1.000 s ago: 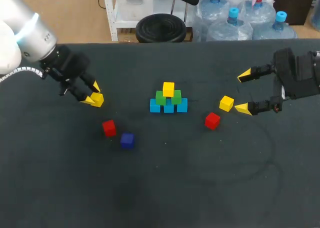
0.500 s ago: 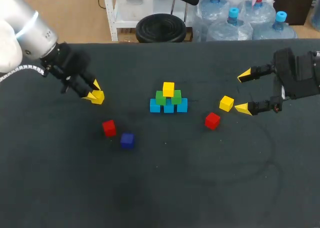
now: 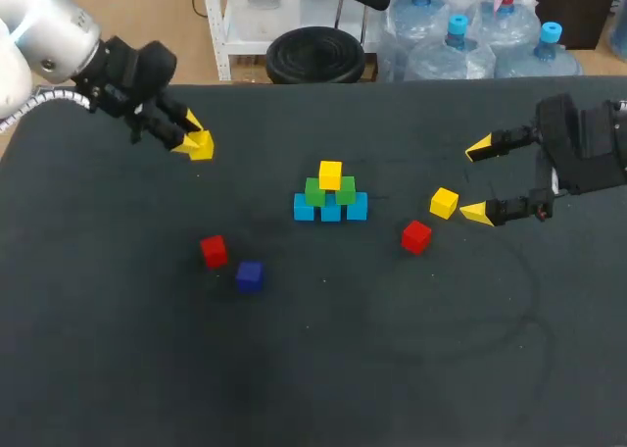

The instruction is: Place the blue cubes, place green cubes on the blue cubes, place the yellow cubes on the green cubes, then place the red cubes on the yellow cubes, and place purple cube on the red cubes.

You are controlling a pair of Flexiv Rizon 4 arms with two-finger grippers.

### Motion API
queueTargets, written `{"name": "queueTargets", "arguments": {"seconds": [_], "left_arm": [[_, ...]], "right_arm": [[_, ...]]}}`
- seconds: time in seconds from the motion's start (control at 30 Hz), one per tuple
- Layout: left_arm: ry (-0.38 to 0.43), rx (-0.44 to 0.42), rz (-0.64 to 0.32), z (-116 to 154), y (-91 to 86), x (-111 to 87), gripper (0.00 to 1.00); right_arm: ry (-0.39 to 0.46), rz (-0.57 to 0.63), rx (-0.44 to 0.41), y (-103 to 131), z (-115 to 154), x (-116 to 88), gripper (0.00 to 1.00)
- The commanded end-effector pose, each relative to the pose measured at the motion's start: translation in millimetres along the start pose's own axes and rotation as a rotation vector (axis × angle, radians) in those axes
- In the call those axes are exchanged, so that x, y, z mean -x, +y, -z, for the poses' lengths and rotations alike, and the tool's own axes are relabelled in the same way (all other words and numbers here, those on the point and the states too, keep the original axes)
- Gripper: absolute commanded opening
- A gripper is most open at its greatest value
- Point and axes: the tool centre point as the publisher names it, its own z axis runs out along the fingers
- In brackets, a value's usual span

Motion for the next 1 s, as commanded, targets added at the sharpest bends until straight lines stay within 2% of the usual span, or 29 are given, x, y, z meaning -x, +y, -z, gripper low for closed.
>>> {"name": "queueTargets", "arguments": {"seconds": [0.03, 0.27, 0.43, 0.67, 1.0], "left_arm": [[0.004, 0.044, -0.012, 5, -7.4, 23.3, 0.0], [0.001, 0.024, -0.06, -5, -5.3, 59.0, 0.0], [0.007, 0.002, -0.076, -17, -7.1, 76.4, 0.0], [0.007, -0.016, -0.085, -31, -12.1, 92.8, 0.0], [0.059, -0.038, -0.09, -45, -16.1, 106.5, 0.0]], "right_arm": [[0.002, 0.0, -0.001, 0, 0, 0, 1.0], [0.002, 0.0, -0.001, 0, 0, 0, 1.0], [0.002, 0.0, -0.001, 0, 0, 0, 1.0], [0.002, 0.0, -0.001, 0, 0, 0, 1.0], [0.002, 0.0, -0.001, 0, 0, 0, 1.0]]}}
